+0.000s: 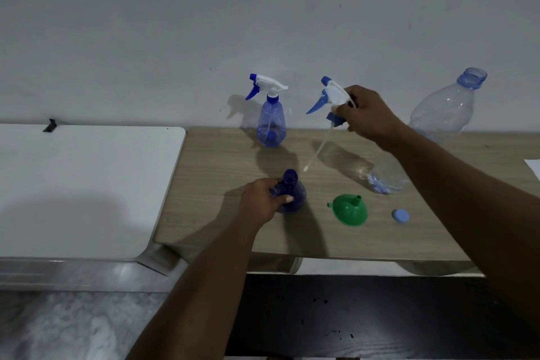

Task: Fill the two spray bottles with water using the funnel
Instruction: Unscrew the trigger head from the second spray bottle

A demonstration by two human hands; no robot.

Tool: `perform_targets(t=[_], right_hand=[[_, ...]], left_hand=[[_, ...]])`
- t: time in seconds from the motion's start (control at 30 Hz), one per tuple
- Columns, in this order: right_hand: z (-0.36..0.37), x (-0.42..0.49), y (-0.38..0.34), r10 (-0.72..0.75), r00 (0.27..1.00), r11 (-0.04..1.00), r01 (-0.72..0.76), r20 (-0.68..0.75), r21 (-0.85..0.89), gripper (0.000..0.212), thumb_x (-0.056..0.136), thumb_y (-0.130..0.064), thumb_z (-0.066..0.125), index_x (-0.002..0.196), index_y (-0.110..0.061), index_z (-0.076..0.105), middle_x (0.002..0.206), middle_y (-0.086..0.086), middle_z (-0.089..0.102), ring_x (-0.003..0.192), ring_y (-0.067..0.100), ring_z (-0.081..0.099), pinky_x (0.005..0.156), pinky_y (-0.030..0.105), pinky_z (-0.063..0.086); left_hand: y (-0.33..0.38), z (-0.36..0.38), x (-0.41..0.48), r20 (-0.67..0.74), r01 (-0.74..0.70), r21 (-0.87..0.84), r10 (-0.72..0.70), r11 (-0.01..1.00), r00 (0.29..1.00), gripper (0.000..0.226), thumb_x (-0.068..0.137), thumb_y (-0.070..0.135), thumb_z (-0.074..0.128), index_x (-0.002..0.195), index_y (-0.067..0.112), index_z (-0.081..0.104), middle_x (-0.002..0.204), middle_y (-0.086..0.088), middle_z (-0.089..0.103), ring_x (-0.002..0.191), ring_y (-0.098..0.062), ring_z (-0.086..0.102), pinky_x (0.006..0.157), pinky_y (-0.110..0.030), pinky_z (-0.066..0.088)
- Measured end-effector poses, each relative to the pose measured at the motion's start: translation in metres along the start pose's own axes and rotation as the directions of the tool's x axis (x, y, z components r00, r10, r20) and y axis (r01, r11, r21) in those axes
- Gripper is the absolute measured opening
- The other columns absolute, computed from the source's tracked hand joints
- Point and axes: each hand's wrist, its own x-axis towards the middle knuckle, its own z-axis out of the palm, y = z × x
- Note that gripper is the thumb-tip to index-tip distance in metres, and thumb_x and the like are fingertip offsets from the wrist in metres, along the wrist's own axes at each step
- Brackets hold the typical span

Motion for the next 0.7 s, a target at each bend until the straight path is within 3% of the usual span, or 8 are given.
perform_targets(t=[0.07,0.23,0.43,0.7], right_hand=[[-0.001,0.005,0.012,0.077,0.997,0.997,-0.077,-0.001,-0.014,0.025,0.088,-0.02,0.062,0.112,-0.011,0.059,0.093,0.009,0.074,0.083,0.021,0.071,0.069,0.034,0.051],[0.041,-0.004,0.064,0.281,0.957,0.935,-0.256,0.073,-0.245,0.024,0.08,-0.018,0.072,0.1,-0.008,0.064,0.1,0.018,0.069,0.086,0.029,0.063,0.074,0.039,0.051],[0.081,-0.017,0.104,0.434,0.881,0.863,-0.348,0.186,-0.365,0.026,0.08,-0.021,0.074,0.091,0.003,0.071,0.081,0.016,0.065,0.069,0.025,0.059,0.06,0.03,0.043],[0.084,-0.018,0.12,0.389,0.906,0.787,-0.232,0.168,-0.572,0.048,0.089,-0.044,0.067,0.114,-0.002,0.066,0.109,0.018,0.068,0.1,0.033,0.064,0.082,0.037,0.051]], left_hand=[[-0.005,-0.001,0.002,-0.003,-0.008,-0.002,0.008,1.0,1.0,0.049,0.066,0.035,0.087,0.113,0.028,0.075,0.089,0.001,0.076,0.083,-0.018,0.071,0.084,-0.043,0.057],[-0.006,-0.001,0.002,-0.003,-0.03,-0.047,0.03,0.998,1.0,0.045,0.067,0.031,0.086,0.11,0.026,0.075,0.09,-0.001,0.078,0.086,-0.02,0.073,0.086,-0.046,0.057],[-0.009,0.001,0.002,0.014,0.003,-0.106,-0.001,0.994,1.0,0.05,0.069,0.022,0.088,0.116,0.023,0.073,0.096,0.002,0.077,0.091,-0.018,0.072,0.09,-0.045,0.056],[-0.008,0.001,0.004,0.016,0.029,-0.091,-0.028,0.995,0.999,0.05,0.07,0.02,0.089,0.118,0.02,0.072,0.098,0.001,0.076,0.092,-0.017,0.072,0.091,-0.044,0.057]])
